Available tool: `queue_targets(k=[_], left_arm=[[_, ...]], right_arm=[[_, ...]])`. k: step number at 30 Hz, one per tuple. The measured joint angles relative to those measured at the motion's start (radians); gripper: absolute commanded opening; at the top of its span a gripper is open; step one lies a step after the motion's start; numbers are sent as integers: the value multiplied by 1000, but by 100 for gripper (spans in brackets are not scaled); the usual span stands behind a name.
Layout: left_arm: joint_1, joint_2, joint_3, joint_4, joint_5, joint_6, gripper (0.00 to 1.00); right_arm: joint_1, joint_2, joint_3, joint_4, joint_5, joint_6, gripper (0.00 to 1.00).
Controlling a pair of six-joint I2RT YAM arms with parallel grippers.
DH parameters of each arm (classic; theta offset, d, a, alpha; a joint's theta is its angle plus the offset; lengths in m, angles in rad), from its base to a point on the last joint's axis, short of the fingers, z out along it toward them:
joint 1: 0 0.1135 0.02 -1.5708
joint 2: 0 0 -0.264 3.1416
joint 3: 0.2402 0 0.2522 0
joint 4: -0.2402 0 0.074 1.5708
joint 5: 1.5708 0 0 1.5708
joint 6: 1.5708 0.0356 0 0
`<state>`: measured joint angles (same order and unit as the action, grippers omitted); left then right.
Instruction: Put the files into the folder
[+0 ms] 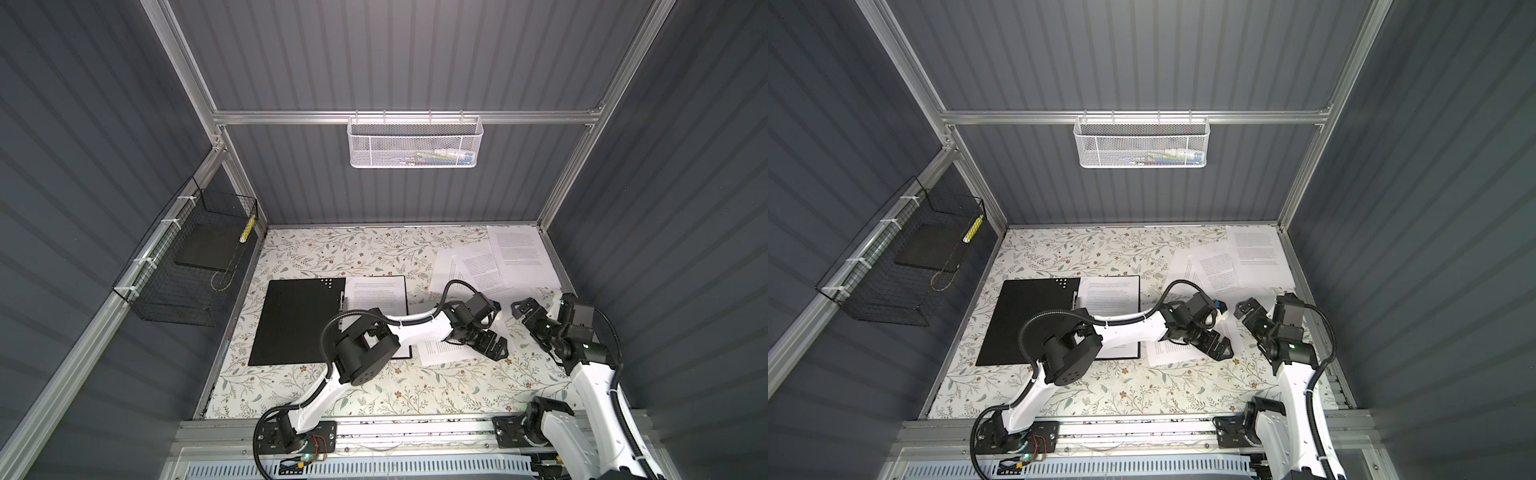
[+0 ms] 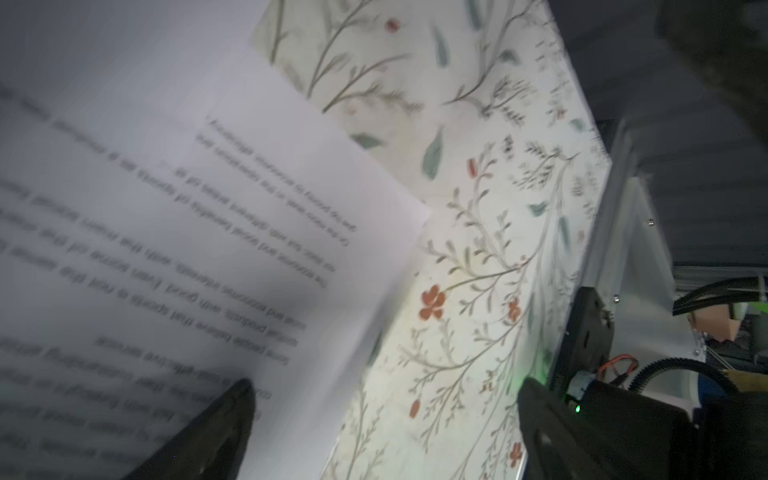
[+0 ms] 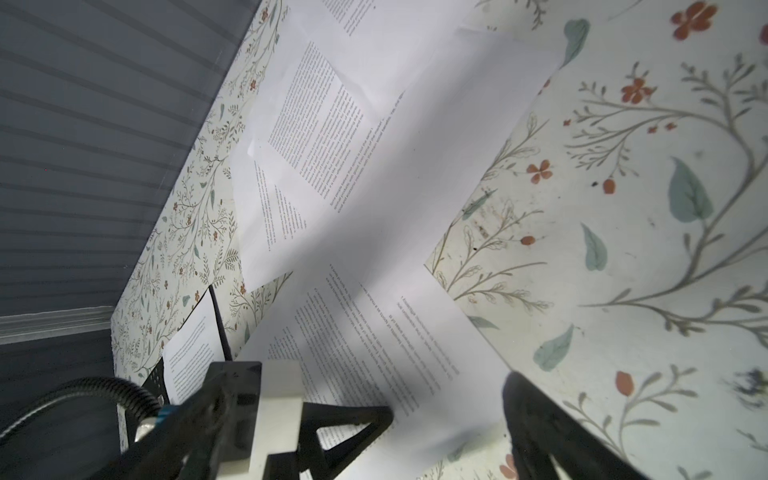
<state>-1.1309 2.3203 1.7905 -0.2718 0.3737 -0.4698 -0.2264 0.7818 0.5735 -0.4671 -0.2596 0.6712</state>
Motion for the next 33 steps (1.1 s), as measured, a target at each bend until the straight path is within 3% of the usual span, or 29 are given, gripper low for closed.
queue_targets(k=[11, 16, 23, 29, 33], left_arm=[[-64, 0, -22, 1, 142, 3, 100], [-100, -96, -169, -9, 196, 24, 100], [-79, -130, -189, -40, 224, 36, 100], [-53, -333, -322, 39, 244, -30, 100], [-45, -477, -435, 51, 182, -60, 100]], right_arm=[[-34, 1, 40, -37, -10, -21, 99], [-34, 65, 47, -27, -22, -27, 99], [-34, 186, -37, 87, -82, -9, 99], [-33, 314, -74, 162, -117, 2, 99], [-27, 425, -67, 205, -128, 2, 99]])
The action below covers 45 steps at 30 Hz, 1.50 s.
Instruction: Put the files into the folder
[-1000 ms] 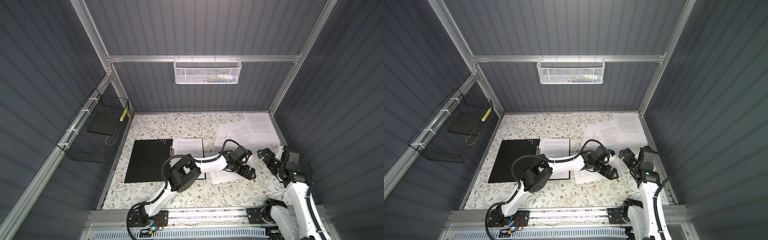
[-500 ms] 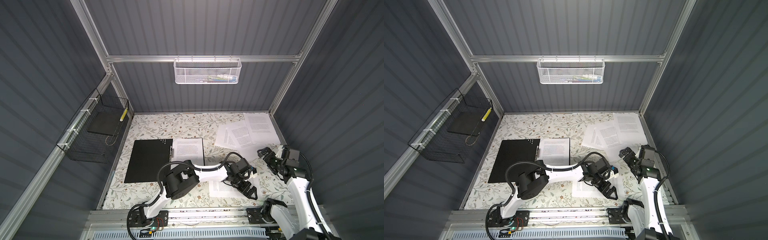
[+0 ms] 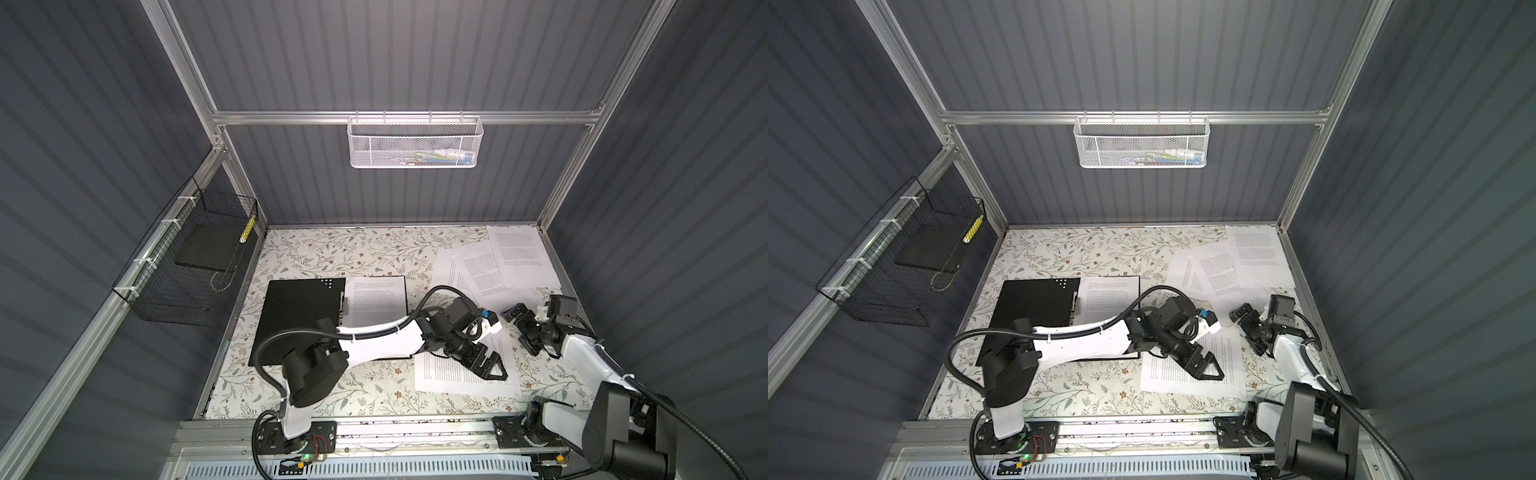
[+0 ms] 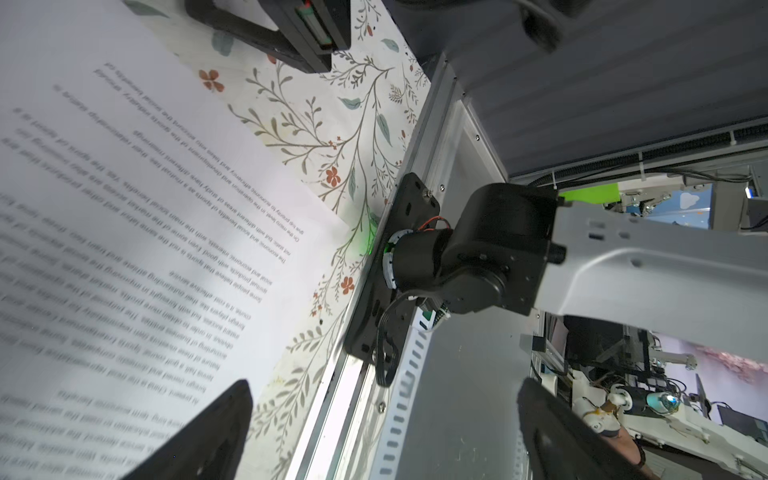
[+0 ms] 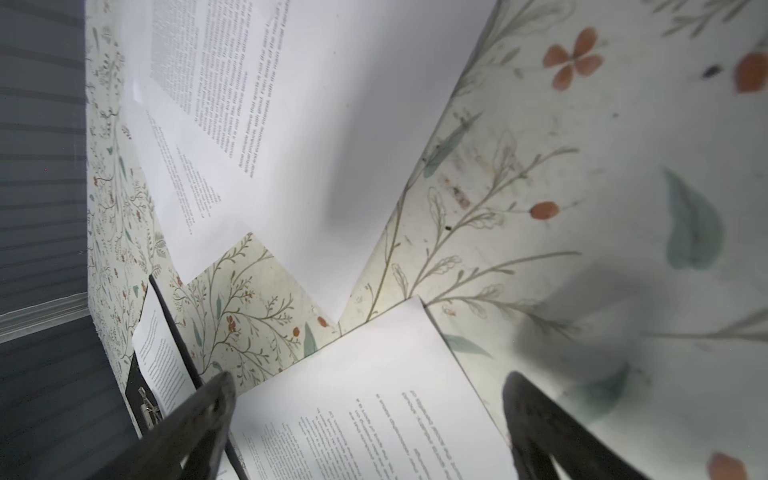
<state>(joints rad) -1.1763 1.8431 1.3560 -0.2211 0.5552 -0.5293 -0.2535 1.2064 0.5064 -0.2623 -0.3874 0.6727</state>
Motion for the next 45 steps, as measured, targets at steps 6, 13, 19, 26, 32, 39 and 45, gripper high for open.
queue_targets(k=[6, 13, 19, 26, 32, 39, 45], left_arm=[[0, -76, -182, -78, -135, -8, 100], [2, -87, -301, -132, -187, -21, 100], [11, -70, -301, -124, -203, -23, 100], [47, -21, -241, -123, -244, -5, 100], [80, 37, -159, -143, -284, 42, 100], [103, 130, -15, -228, -396, 159, 100], [135, 255, 171, -333, -555, 282, 100]], right_arm=[[29, 108, 60, 16, -6, -7, 99], [63, 204, 140, 4, 7, -31, 99], [87, 234, 172, -18, 24, -54, 99], [93, 257, 206, -64, 63, -80, 99], [93, 266, 214, -76, 61, -103, 99], [91, 211, 173, -84, 33, -106, 99], [89, 51, 74, -78, -59, -71, 99]])
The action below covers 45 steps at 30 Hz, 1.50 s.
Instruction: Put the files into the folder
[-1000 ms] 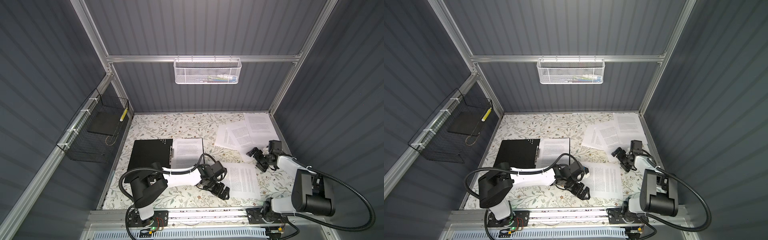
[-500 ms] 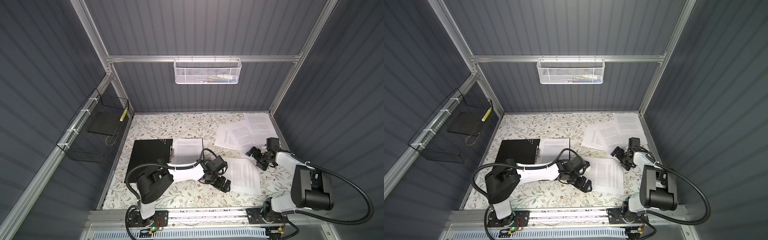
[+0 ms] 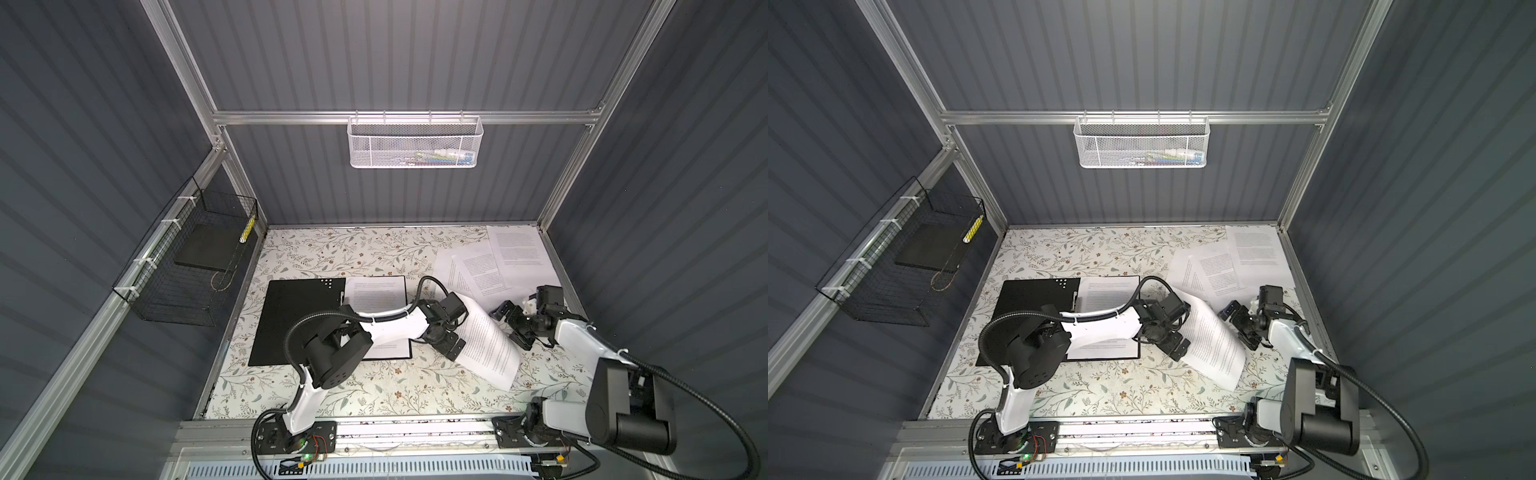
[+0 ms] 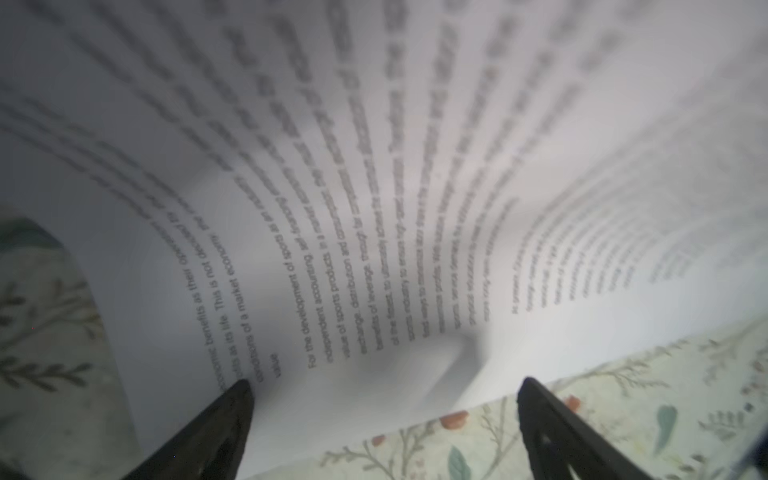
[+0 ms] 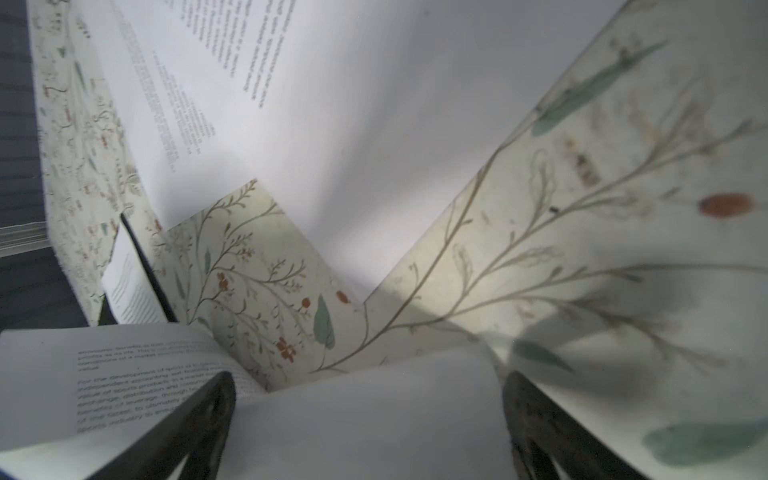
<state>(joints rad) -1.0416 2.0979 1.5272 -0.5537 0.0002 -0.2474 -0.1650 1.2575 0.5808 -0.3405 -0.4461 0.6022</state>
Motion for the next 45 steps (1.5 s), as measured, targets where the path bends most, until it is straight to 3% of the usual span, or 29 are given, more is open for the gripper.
queue_targets(k=[7, 13, 22, 30, 45], left_arm=[[15, 106, 163, -82, -129, 170, 100], [15, 132, 206, -55, -208, 311, 100], [16, 129, 162, 119, -298, 497, 100], [47, 109, 90, 263, -340, 601, 100], [86, 82, -21, 470, -395, 780, 100]], right_arm=[[0, -159, -36, 22, -73, 11, 99], [0, -136, -62, 93, -150, 18, 99], [37, 57, 56, 62, -114, -44, 99], [43, 21, 82, -10, -15, -113, 99], [31, 107, 101, 3, -101, -138, 99]])
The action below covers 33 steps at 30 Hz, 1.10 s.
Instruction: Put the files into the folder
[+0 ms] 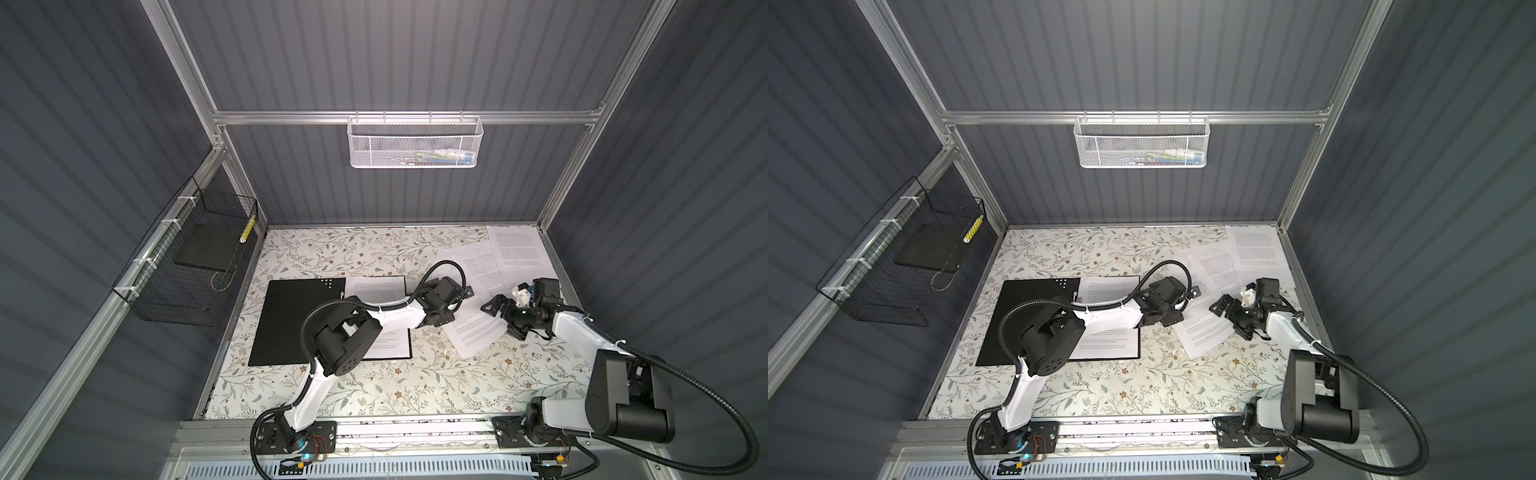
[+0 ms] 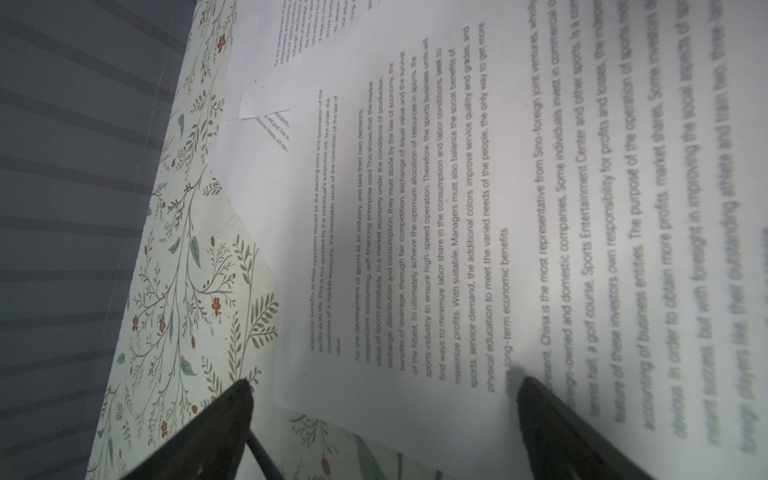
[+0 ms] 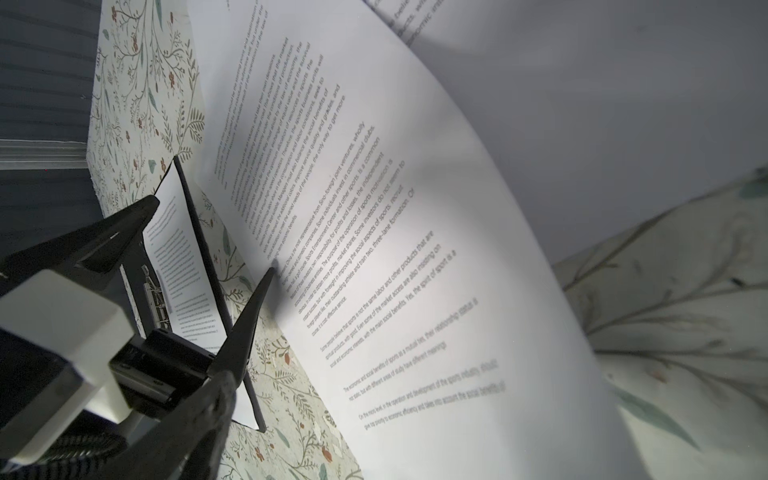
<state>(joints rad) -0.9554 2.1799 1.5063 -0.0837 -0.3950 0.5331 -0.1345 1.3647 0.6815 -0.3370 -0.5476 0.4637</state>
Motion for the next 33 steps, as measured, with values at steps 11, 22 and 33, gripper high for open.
queue_targets(k=[11, 22, 33], left_arm=[[9, -41, -108, 133, -6, 104, 100], [11, -55, -163, 223, 5, 172, 100], [51, -75, -211, 277, 10, 220, 100]], right_arm=[[-34, 131, 84, 18, -29, -19, 99], [-33, 199, 102, 27, -74, -35, 98], [-35, 230, 173, 8, -78, -62, 98]])
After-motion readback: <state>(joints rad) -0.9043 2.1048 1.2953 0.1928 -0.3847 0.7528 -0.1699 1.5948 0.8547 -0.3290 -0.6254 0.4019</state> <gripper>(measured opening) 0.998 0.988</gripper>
